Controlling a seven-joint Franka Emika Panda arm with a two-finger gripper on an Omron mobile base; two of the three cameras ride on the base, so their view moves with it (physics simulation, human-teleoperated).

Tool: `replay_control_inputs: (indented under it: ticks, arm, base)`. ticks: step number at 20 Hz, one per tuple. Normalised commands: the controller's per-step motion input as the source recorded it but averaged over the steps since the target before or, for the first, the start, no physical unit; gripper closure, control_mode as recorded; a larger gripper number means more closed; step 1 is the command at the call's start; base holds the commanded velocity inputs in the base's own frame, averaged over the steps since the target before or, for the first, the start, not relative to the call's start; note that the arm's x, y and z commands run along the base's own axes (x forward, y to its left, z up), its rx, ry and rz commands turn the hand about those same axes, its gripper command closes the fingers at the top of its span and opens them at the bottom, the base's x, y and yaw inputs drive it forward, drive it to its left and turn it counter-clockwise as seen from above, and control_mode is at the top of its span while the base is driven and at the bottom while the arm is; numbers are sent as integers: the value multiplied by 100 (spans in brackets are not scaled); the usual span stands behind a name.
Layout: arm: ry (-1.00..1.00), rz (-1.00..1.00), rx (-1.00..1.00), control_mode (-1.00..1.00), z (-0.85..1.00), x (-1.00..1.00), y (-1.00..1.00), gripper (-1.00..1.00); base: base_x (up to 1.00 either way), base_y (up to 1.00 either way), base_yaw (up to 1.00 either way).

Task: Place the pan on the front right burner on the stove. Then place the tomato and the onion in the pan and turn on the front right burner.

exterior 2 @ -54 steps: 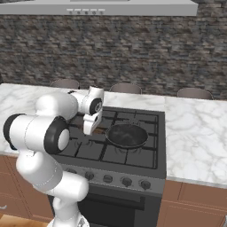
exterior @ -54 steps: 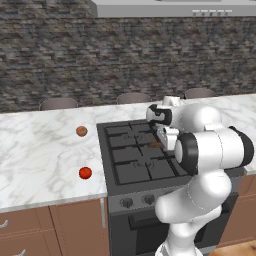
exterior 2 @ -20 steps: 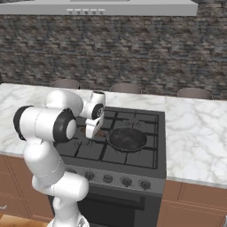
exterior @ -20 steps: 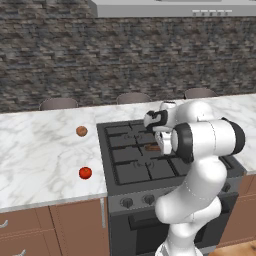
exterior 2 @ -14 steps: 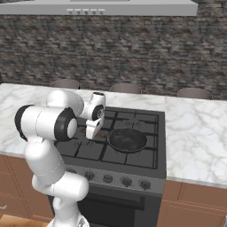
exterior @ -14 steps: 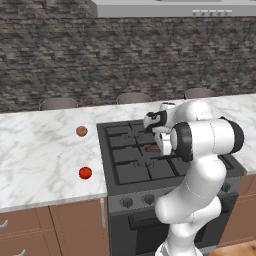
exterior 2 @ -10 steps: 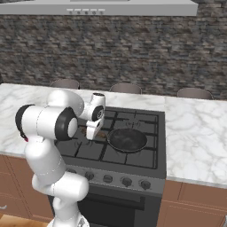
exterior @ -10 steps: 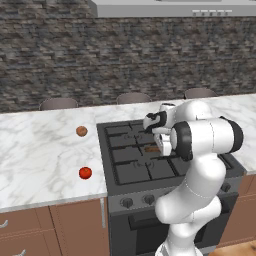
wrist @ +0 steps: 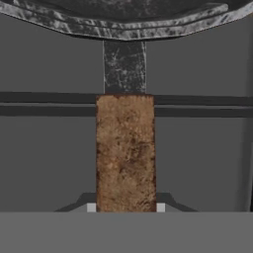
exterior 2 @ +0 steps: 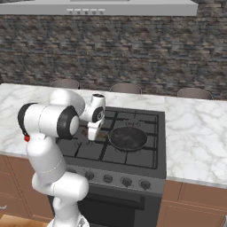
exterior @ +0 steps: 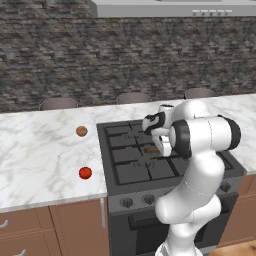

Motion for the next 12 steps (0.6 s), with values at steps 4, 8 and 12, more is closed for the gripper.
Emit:
replay_control_inputs:
  ticks: [4, 8, 12]
  arm:
    - [0, 4, 0, -100, -8, 4, 0, 100]
    - [0, 1, 0, -100, -9, 5, 0, 100]
    - [0, 0, 0, -100, -15, 3, -3, 100]
  base:
    - [0, 0, 0]
    - [0, 0, 0]
    - [0, 0, 0]
